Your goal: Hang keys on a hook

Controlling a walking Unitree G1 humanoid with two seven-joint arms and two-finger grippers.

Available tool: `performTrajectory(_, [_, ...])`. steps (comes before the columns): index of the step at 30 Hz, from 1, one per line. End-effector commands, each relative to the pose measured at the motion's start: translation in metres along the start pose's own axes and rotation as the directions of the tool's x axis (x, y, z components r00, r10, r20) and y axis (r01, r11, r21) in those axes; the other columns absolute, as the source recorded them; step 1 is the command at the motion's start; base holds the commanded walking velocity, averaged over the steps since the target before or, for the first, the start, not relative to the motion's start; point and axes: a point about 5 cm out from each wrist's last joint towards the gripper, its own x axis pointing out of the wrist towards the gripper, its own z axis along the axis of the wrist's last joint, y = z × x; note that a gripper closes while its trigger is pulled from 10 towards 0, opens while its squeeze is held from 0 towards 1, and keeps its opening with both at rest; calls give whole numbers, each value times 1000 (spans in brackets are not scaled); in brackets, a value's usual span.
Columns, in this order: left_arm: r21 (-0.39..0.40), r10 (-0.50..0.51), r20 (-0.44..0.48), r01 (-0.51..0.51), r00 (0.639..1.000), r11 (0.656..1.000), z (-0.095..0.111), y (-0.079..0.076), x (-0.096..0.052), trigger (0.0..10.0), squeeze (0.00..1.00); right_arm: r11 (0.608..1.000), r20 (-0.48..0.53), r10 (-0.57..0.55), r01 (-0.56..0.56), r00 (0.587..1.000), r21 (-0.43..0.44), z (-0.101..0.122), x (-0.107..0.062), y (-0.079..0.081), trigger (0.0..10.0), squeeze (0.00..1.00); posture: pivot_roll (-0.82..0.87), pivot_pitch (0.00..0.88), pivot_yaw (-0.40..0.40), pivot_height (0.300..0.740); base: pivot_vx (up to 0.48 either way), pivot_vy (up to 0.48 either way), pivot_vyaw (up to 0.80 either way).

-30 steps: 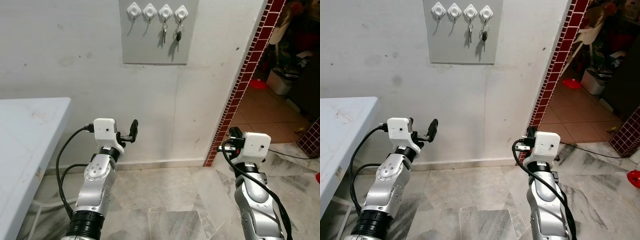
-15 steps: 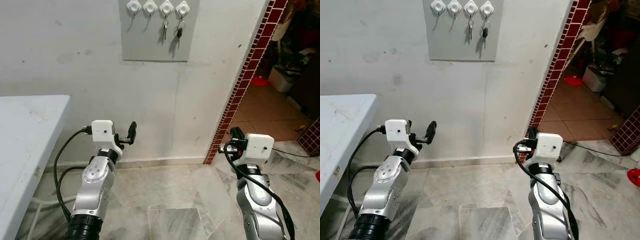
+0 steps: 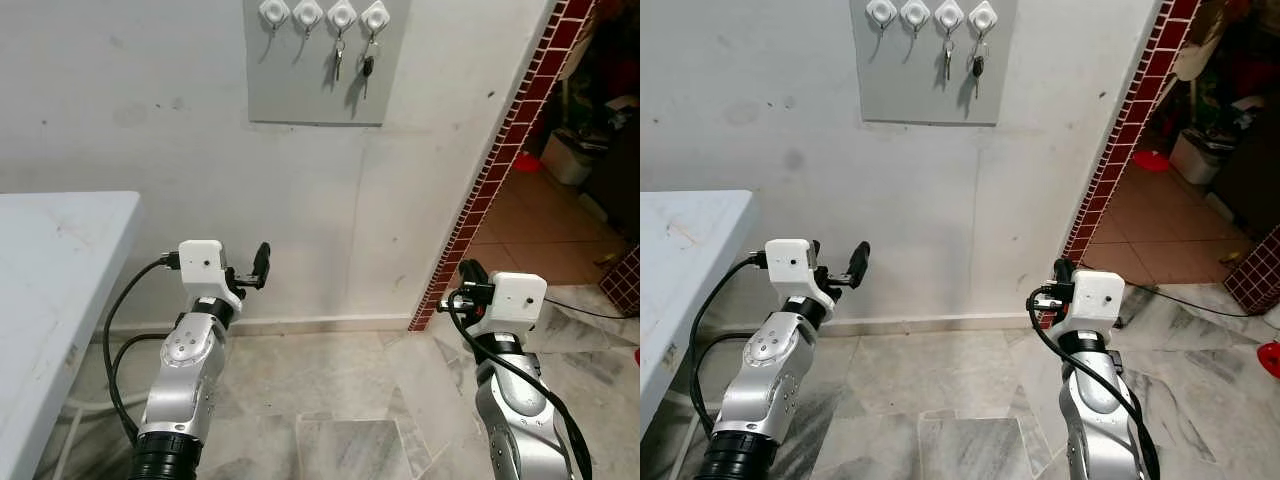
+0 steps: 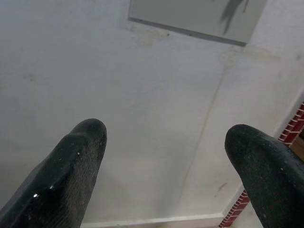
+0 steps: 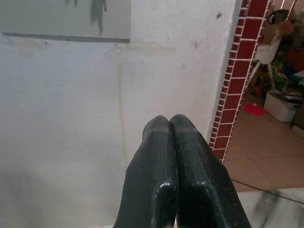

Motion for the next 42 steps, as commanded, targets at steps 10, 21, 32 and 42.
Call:
performTrajectory(10, [-1,14,11,-14,1000,1000,4,1,0,10000,0,1000,20,19,-19,1000,-5,6,1,0,10000,0,-11,43,-46,740,362,0,0])
performTrajectory(21, [-1,20,9,-20,1000,1000,3,2,-1,10000,0,1000,17,29,-29,999,-4,6,2,2,10000,0,-8,42,-48,740,390,0,0])
performTrajectory(32, [-6,27,6,-27,1000,1000,2,1,-1,10000,0,999,15,32,-32,999,-2,6,1,2,10000,0,-6,43,-52,740,390,0,0])
performTrajectory(42, [-6,34,1,-34,999,999,1,2,-3,10000,0,999,11,36,-36,999,0,5,1,2,10000,0,-6,46,-55,740,391,0,0])
